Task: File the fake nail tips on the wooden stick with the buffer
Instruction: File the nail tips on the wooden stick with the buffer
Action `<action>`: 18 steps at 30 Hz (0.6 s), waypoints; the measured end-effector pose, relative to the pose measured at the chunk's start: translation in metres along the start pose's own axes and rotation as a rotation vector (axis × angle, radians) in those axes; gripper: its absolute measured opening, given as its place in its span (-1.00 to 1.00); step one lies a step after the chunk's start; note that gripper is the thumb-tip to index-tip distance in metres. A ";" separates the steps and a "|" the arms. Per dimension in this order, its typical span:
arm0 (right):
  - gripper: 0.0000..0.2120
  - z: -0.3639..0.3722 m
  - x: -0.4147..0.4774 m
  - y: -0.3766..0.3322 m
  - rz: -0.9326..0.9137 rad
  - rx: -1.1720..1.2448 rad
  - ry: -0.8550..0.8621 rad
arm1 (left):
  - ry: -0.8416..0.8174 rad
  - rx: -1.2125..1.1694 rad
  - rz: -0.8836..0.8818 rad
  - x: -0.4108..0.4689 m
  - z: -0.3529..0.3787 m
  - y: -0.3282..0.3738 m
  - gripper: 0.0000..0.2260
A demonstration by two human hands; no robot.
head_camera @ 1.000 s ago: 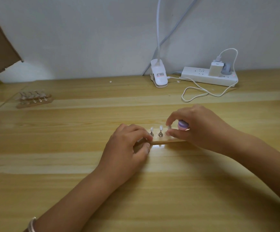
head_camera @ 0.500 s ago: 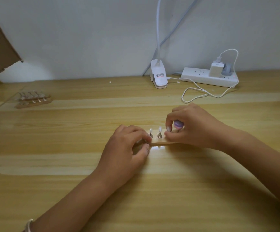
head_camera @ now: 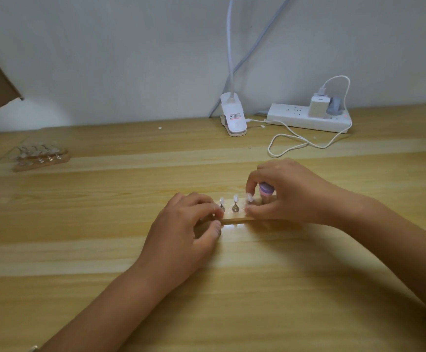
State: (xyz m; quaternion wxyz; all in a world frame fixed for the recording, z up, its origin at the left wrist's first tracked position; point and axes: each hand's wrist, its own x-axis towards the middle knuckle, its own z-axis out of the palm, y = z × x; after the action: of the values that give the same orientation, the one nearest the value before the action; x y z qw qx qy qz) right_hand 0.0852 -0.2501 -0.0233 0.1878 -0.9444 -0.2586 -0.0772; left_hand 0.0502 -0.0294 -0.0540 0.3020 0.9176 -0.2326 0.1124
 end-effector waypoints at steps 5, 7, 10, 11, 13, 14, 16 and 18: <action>-0.79 -0.021 -0.009 0.012 0.120 0.084 -0.030 | -0.008 0.013 0.014 -0.002 -0.001 -0.001 -0.89; -0.81 -0.023 -0.011 0.013 0.118 0.134 -0.039 | -0.005 0.012 0.009 -0.002 0.000 -0.001 -0.90; -0.86 -0.023 -0.012 0.010 0.093 0.138 -0.068 | -0.019 0.006 -0.003 -0.002 -0.002 0.001 -0.81; -0.88 -0.023 -0.012 0.009 0.078 0.130 -0.081 | -0.025 0.007 -0.007 -0.002 -0.002 0.001 -0.79; -0.89 -0.025 -0.011 0.010 0.049 0.095 -0.107 | -0.032 0.009 -0.007 -0.002 -0.003 0.001 -0.79; -0.90 -0.026 -0.011 0.010 0.046 0.075 -0.114 | -0.030 0.006 -0.005 -0.002 -0.003 0.001 -0.81; -0.88 -0.029 -0.012 0.011 0.048 0.035 -0.117 | -0.024 0.000 0.000 -0.002 -0.003 0.002 -0.87; -0.84 -0.029 -0.013 0.011 0.048 -0.001 -0.117 | -0.021 0.002 -0.001 -0.003 -0.003 0.002 -0.88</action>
State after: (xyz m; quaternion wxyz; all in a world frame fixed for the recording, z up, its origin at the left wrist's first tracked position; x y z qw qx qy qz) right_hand 0.0786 -0.2760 -0.0030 0.1735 -0.9534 -0.2462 -0.0176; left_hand 0.0468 -0.0280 -0.0515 0.2986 0.9192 -0.2351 0.1029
